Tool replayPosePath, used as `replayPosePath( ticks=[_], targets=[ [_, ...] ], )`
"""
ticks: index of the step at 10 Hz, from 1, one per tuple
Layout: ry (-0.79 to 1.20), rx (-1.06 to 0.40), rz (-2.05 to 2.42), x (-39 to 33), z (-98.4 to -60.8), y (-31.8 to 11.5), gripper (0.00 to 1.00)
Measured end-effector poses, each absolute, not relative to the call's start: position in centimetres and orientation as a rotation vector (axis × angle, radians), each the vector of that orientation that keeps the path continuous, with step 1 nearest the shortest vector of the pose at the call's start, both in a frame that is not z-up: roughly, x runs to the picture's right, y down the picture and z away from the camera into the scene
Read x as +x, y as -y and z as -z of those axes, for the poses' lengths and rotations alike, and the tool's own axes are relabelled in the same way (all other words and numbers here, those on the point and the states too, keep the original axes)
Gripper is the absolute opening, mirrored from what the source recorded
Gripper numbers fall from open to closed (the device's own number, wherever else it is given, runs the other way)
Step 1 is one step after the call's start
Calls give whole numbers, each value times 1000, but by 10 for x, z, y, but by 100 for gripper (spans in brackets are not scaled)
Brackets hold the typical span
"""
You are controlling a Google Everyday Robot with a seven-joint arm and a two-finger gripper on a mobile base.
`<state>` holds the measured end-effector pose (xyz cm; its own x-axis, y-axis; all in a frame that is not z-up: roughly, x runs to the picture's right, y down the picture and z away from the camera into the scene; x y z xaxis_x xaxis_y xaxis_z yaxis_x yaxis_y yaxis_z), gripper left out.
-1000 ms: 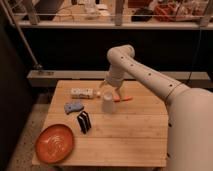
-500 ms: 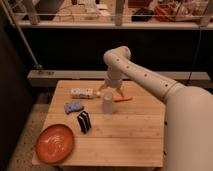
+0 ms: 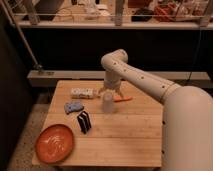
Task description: Place the ceramic cup over the eraser
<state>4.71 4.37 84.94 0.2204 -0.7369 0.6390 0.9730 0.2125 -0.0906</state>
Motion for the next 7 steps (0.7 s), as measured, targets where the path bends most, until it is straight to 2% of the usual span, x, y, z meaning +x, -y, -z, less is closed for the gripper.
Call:
replayPosePath(
  ticks=[7],
  targets=[
    [602,-538,1312,35,-867,-60,80]
  ],
)
